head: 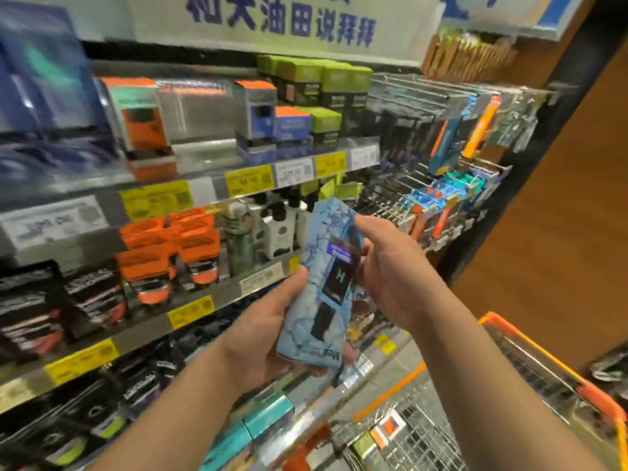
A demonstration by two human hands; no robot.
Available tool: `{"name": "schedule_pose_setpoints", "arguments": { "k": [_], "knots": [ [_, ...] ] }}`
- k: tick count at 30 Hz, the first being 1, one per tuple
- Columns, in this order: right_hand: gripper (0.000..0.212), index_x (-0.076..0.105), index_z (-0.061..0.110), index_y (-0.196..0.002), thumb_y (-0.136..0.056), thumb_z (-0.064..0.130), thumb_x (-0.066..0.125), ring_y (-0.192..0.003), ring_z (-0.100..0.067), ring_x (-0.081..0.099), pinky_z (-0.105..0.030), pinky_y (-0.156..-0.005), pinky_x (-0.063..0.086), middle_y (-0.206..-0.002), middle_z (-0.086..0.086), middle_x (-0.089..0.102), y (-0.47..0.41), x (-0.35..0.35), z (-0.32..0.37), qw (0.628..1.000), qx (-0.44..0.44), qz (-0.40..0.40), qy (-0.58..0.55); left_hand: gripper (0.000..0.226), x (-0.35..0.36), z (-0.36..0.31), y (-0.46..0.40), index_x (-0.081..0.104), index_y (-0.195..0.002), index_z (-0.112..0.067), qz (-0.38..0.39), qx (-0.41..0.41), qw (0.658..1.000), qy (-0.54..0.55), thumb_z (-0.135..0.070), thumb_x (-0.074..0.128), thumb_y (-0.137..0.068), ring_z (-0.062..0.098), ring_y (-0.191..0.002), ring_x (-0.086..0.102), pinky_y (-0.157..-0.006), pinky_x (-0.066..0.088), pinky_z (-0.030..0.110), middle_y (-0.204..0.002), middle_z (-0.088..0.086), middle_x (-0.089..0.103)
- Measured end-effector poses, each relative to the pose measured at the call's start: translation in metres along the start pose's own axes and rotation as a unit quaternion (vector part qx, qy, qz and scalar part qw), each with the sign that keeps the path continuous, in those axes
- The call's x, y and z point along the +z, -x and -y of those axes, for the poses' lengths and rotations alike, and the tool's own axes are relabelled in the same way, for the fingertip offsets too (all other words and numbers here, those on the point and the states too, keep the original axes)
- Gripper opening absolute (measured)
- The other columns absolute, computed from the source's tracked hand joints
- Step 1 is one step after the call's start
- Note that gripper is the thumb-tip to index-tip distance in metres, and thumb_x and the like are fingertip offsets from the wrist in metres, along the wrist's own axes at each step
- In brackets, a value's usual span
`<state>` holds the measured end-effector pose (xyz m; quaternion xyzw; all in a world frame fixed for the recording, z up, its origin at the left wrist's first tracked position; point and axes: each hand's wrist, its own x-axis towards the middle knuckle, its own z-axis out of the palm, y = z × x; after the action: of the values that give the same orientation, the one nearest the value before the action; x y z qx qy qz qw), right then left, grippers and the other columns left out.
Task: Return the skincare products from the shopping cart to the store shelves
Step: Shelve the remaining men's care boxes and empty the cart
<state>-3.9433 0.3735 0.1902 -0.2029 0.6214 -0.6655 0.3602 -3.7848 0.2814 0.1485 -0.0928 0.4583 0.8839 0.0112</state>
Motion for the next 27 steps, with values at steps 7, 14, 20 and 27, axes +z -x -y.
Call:
{"name": "schedule_pose_setpoints", "arguments": {
  "k": [7,14,20,27],
  "knots": [
    [0.024,0.064,0.014,-0.123,-0.101,0.021,0.064,-0.084,-0.024,0.072,-0.044,-0.075,0.05,-0.107,-0.01,0.075,-0.009,0.062,0.024,0.993,-0.098,0.063,0.029,0.072,-0.036,-0.041,0.038,0.066,-0.135,-0.025,0.049,0.056,0.997,-0.018,-0.075,0.053,-0.085,0.036,-0.09,0.075,-0.061,0.057,0.036,-0.135,0.027,0.062],
    [0.034,0.061,0.011,-0.114,-0.087,0.023,0.076,-0.077,-0.021,0.072,-0.036,-0.055,0.052,-0.1,-0.012,0.073,-0.02,0.123,0.044,0.984,-0.156,0.087,0.017,0.071,-0.063,-0.069,0.091,0.065,-0.136,-0.021,-0.007,0.172,0.985,-0.028,-0.059,0.079,-0.078,0.038,-0.09,0.075,-0.058,0.057,0.032,-0.135,0.029,0.06],
    [0.053,0.055,0.025,-0.129,-0.077,0.021,0.065,-0.081,-0.025,0.075,-0.038,-0.051,0.058,-0.12,-0.014,0.062,-0.023,0.161,0.045,0.974,-0.188,0.114,-0.053,0.061,-0.08,-0.109,0.147,0.063,-0.111,0.001,-0.235,0.321,0.917,-0.002,-0.019,0.094,-0.062,0.027,-0.066,0.07,-0.046,0.048,0.021,-0.087,0.021,0.069],
    [0.028,0.069,0.023,-0.112,-0.095,0.001,0.069,-0.094,-0.019,0.074,-0.033,-0.072,0.061,-0.108,0.0,0.076,-0.015,0.201,0.021,0.946,-0.207,0.225,0.11,0.038,-0.088,-0.169,0.194,0.068,-0.105,-0.013,-0.355,0.416,0.833,-0.088,-0.027,0.084,-0.074,0.012,-0.06,0.054,-0.049,0.045,0.017,-0.076,0.0,0.07]
  ]
}}
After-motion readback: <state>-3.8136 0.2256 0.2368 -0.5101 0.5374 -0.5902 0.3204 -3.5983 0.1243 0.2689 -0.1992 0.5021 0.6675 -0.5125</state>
